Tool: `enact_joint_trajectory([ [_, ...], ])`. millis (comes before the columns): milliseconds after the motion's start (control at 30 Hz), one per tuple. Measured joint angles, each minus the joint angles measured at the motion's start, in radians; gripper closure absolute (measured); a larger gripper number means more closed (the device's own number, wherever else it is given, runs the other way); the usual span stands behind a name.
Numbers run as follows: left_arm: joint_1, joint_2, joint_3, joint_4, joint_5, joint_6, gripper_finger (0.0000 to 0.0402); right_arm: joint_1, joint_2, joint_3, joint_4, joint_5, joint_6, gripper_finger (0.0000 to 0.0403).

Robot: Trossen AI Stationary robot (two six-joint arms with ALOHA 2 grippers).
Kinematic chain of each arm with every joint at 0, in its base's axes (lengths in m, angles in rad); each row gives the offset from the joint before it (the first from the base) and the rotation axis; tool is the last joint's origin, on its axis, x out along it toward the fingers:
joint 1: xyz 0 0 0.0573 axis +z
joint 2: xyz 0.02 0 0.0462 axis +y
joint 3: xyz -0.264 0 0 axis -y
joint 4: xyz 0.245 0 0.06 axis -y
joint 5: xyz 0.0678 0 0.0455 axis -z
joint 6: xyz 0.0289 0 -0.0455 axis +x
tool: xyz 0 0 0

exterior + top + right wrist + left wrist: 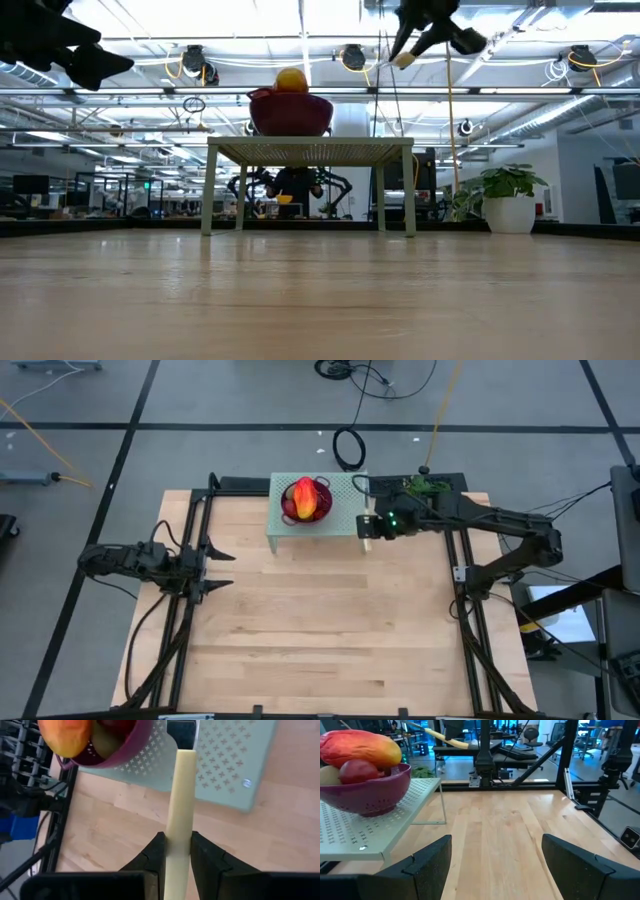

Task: Pick & Place Fruit
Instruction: Put the table knife on the shelf

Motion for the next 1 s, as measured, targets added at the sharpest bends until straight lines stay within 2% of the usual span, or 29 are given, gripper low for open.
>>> enact_joint_trajectory([
  [433, 0.0, 0.0, 0.0, -0.006, -0.001, -0.002, 0.0091, -0.125, 0.099, -0.001, 0.095, -0.188, -0.077, 0.0347],
  [700, 0.0, 0.0, 0.0, -0.009, -0.001, -0.004, 0.0092, -0.193, 0.14, -0.001, 0.13, -0.268, -0.103, 0.0347],
  [1000, 0.0, 0.0, 0.0, -0.01, -0.005, 0.0, 0.0091, -0.248, 0.14, -0.001, 0.128, -0.271, -0.132, 0.0347],
])
